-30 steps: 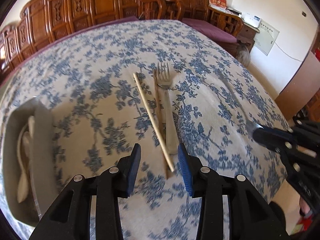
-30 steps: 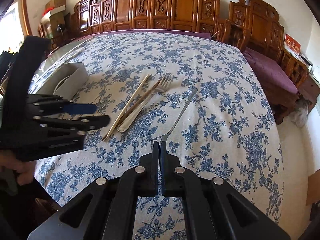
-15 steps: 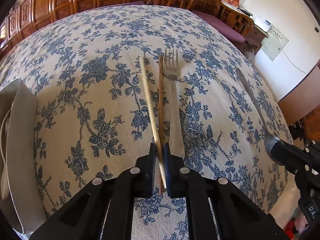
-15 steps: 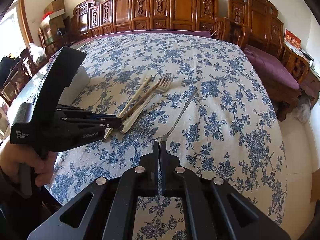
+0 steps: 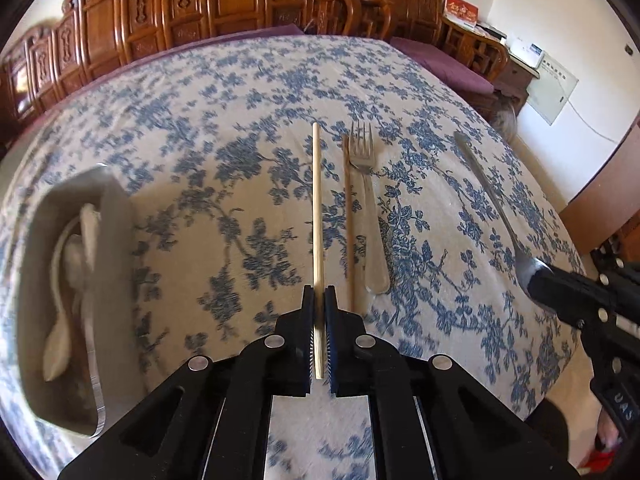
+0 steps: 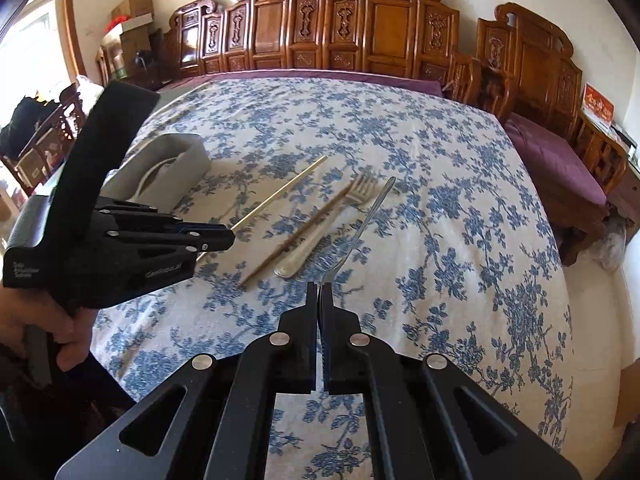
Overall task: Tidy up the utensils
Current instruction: 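Grasp a wooden chopstick with the left tool while the right tool lifts the knife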
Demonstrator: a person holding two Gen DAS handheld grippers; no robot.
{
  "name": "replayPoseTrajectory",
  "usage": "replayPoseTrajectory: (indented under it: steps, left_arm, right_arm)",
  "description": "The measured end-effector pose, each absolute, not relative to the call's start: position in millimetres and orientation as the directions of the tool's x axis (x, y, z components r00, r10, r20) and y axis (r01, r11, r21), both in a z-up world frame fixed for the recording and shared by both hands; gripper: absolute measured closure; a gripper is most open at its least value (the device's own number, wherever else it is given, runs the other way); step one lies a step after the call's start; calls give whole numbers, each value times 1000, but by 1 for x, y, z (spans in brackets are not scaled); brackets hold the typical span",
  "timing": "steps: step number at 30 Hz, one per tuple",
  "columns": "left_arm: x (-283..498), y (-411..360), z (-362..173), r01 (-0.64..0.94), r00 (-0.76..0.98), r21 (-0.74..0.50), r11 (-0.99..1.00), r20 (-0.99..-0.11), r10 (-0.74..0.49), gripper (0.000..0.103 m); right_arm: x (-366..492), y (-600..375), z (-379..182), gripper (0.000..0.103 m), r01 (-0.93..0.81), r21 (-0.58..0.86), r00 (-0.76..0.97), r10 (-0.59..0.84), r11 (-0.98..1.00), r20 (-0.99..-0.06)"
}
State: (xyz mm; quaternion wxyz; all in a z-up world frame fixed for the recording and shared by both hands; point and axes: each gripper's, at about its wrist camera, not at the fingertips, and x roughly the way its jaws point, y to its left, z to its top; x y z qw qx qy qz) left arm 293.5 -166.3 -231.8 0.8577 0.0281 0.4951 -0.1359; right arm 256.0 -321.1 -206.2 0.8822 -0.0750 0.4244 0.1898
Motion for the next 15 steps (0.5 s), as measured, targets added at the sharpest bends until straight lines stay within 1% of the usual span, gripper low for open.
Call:
replayPoseTrajectory:
  steps: [4,15]
  left_arm:
    - [282,-155,-215,260,508,-58,964,-841,-187,99]
    - [247,-115,-175,239,573,-42,970,-800,-176,99]
  right_arm:
    - [251,-310,-199,101,-424,22,573,287,906,-768]
    - [235,-284,-187,101,-484,-7,581,315,875,-750]
